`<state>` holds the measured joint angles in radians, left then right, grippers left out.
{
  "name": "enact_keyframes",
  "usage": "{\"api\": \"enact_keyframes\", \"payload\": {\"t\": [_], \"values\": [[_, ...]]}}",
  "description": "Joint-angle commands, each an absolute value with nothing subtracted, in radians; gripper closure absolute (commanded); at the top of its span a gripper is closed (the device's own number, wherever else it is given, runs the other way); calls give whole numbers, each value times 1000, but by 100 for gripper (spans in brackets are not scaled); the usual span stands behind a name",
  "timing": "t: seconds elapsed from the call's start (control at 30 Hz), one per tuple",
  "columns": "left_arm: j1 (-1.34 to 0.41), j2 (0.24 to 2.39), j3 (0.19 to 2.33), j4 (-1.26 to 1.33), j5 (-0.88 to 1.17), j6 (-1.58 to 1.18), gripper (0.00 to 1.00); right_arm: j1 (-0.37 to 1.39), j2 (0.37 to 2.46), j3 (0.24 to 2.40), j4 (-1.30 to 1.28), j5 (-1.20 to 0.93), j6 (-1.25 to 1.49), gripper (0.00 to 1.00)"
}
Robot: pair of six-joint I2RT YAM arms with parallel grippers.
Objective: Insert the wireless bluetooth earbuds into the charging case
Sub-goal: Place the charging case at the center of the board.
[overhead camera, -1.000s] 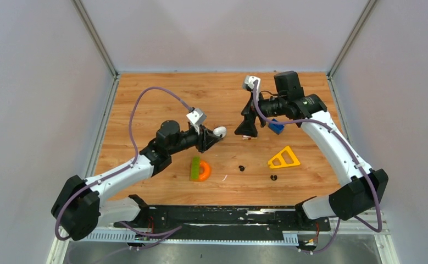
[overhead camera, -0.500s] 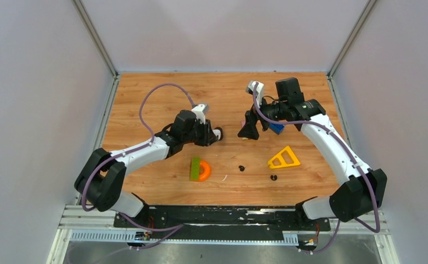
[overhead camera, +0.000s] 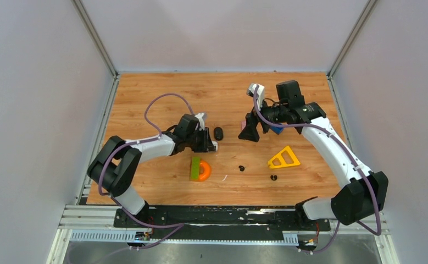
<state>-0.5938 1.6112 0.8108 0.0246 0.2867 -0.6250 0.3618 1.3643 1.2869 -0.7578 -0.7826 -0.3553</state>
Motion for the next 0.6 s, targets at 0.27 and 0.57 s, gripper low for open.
{"api": "enact_keyframes", "payload": {"t": [0.27,0.57], "values": [[-589,1582,894,-176,186,-550,56,359,1379,1280,-707,-726,-314,7],[-590,1422,885,-335,5,-448,51,397,1554,1369,-672,-599,-216,12]]}}
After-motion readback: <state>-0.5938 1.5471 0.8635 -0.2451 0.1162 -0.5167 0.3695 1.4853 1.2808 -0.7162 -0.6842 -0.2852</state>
